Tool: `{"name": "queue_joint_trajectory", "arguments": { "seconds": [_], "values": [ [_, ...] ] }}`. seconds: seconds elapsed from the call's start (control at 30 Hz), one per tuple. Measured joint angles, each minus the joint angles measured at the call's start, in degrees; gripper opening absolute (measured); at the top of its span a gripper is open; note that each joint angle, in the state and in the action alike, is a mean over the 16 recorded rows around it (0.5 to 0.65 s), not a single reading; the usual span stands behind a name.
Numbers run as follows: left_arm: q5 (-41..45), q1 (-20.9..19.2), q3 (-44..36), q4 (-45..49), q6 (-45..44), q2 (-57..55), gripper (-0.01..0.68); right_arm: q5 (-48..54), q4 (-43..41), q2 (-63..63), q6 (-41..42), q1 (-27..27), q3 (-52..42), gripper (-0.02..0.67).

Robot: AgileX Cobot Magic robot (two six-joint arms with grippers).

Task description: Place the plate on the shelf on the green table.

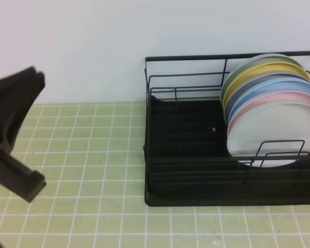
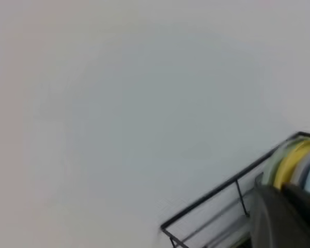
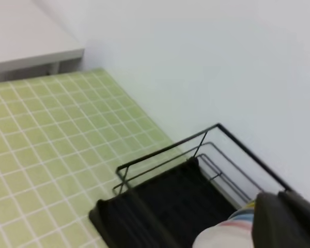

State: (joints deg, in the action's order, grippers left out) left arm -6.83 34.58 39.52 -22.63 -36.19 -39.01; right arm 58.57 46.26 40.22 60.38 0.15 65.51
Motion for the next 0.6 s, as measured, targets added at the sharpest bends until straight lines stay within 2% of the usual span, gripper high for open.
{"name": "queue_joint_trajectory", "arguments": {
  "seconds": [0.33, 0.6],
  "values": [
    [-16.3, 0.0, -15.0, -8.3, 0.1, 2.8, -0.001, -7.3, -1.6, -22.0, -2.6, 0.0, -25.5, -0.001],
    [-19.9, 0.0, -21.9, -11.1, -0.5, 3.0, -0.001, -15.6, -2.8, -34.2, -7.7, 0.0, -41.5, -0.001]
  ]
}}
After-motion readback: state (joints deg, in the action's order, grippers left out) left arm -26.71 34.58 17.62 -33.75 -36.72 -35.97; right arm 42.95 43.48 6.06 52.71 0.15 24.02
